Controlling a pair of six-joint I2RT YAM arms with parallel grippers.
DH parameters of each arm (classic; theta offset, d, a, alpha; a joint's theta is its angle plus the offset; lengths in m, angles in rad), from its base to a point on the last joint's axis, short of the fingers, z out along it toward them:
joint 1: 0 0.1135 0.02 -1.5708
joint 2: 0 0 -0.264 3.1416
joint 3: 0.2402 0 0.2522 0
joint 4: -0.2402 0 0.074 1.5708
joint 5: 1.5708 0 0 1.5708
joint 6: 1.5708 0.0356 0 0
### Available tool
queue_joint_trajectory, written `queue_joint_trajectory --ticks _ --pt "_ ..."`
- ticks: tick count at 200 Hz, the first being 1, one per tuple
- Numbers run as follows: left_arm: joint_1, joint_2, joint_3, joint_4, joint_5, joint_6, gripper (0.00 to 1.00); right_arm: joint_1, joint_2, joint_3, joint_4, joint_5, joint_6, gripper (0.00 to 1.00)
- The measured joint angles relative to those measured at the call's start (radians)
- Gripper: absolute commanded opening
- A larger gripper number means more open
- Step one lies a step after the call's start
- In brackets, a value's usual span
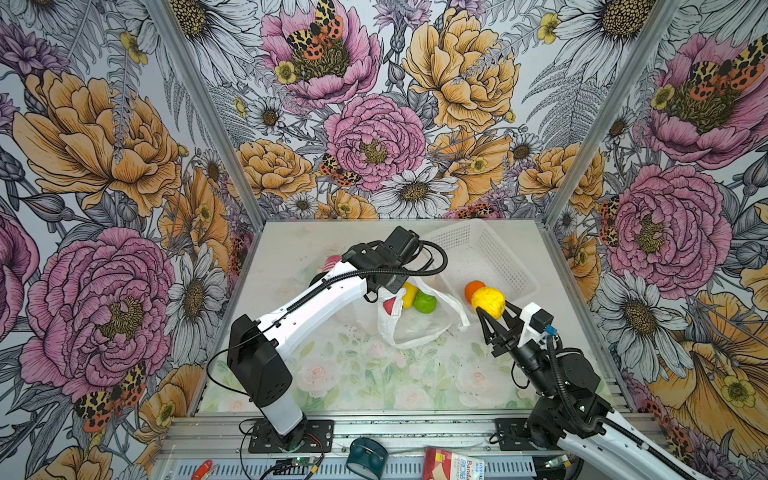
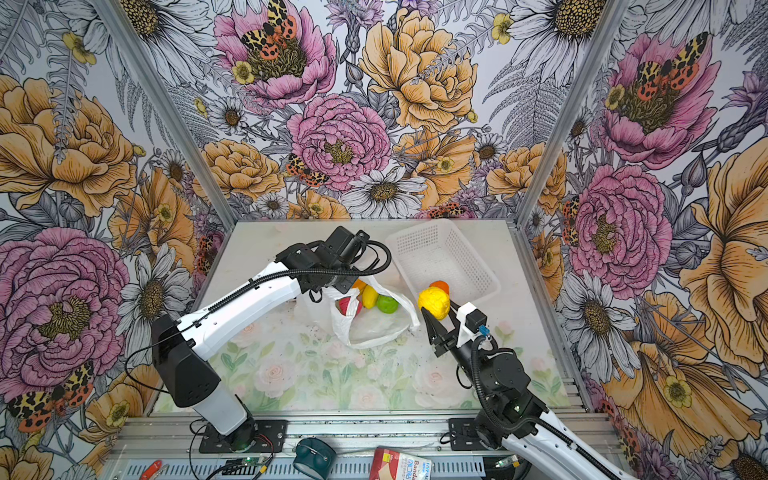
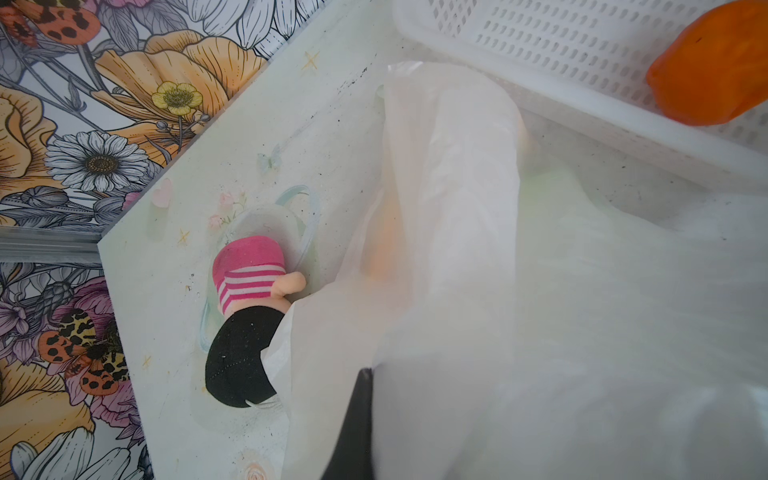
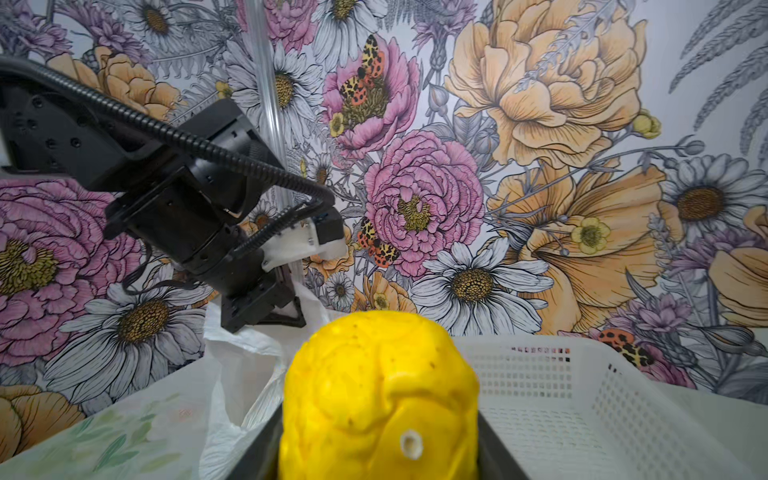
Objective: Untie the knot of the plastic bag and take out the fruit
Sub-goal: 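Carry the yellow fruit with the right gripper over the basket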
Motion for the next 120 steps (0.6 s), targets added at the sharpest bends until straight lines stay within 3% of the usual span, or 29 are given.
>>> queue_joint_trajectory --ticks 18,47,93,120 --pt "-0.001 0.000 0.000 0.000 0.000 0.000 0.00 -0.050 0.062 0.008 -0.012 0.056 0.035 0.07" --pt "-0.006 0.000 0.000 0.000 -0.007 0.000 0.00 -0.175 0.281 0.068 -0.041 0.061 0.109 0.07" --pt "-0.006 0.000 0.000 0.000 -0.008 0.000 0.00 -0.478 0.610 0.158 -0.060 -0.119 0.251 0.03" --pt "-0.006 0.000 0.000 0.000 -0.011 0.000 0.00 -0.553 0.782 0.213 -0.079 -0.183 0.288 0.00"
